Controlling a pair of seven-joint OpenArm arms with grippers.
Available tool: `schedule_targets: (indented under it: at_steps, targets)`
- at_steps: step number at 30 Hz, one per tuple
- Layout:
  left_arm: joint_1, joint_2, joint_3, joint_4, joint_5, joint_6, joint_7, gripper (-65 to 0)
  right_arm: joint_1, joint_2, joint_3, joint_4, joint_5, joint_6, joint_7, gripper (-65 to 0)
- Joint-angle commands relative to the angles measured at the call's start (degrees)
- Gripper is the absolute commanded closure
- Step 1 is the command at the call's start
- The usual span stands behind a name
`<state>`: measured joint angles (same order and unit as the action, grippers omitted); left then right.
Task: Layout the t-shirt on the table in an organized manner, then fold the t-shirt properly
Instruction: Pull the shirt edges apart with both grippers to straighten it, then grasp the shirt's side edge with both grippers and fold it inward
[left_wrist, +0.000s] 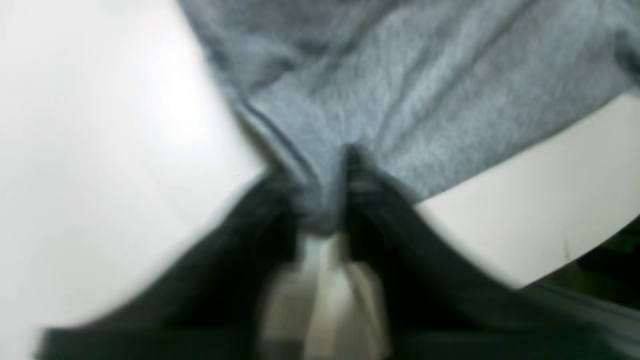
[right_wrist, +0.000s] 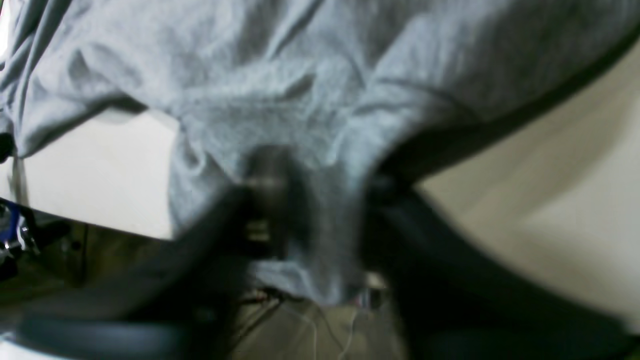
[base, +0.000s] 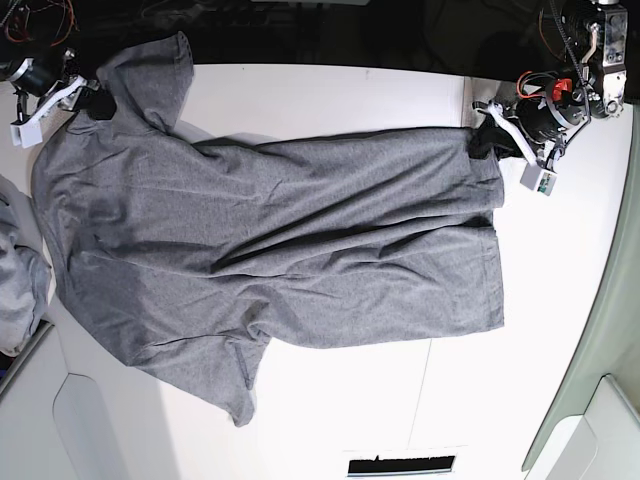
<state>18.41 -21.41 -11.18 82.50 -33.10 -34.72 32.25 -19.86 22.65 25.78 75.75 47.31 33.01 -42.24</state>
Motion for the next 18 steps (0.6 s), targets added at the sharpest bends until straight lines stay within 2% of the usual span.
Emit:
schedule_targets:
  at_steps: [1, 3, 6, 8, 10, 13, 18]
  targets:
    - [-0.3, -0.7, -0.2, 0.6, -0.5, 0.0, -0.3, 0.0, -0.2, 0.6, 0.2, 0.4, -0.1, 0.0, -0.4, -1.5]
    - [-0.3, -0.7, -0.3, 0.7, -0.5, -0.8, -0.2, 0.0, -0.2, 0.7, 0.2, 0.5, -0.2, 0.0, -0.4, 0.0]
    - [0.0, -0.7, -1.1, 2.4, -3.5, -5.3, 3.8, 0.0, -0.3, 0.7, 1.4, 1.6, -0.6, 0.0, -2.2, 0.0]
    - [1.7, -1.3, -1.7, 4.9, -8.4, -5.3, 7.4, 0.0, -1.4, 0.7, 3.3, 3.5, -0.3, 0.0, -3.2, 0.0]
    - [4.5, -2.7, -2.2, 8.2, -12.0, -5.3, 8.3, 0.0, -3.4, 0.7, 5.6, 6.1, 0.8, 0.0, -3.2, 0.0]
    - [8.5, -4.3, -4.5, 12.9, -14.5, -5.3, 8.2, 0.0, -6.3, 0.7, 9.2, 10.6, 1.8, 0.0, -3.3, 0.0]
    - [13.4, -4.5, -10.7, 18.3, -16.6, -5.3, 9.3, 0.0, -10.2, 0.7, 13.8, 16.9, 2.1, 0.0, -4.1, 0.0]
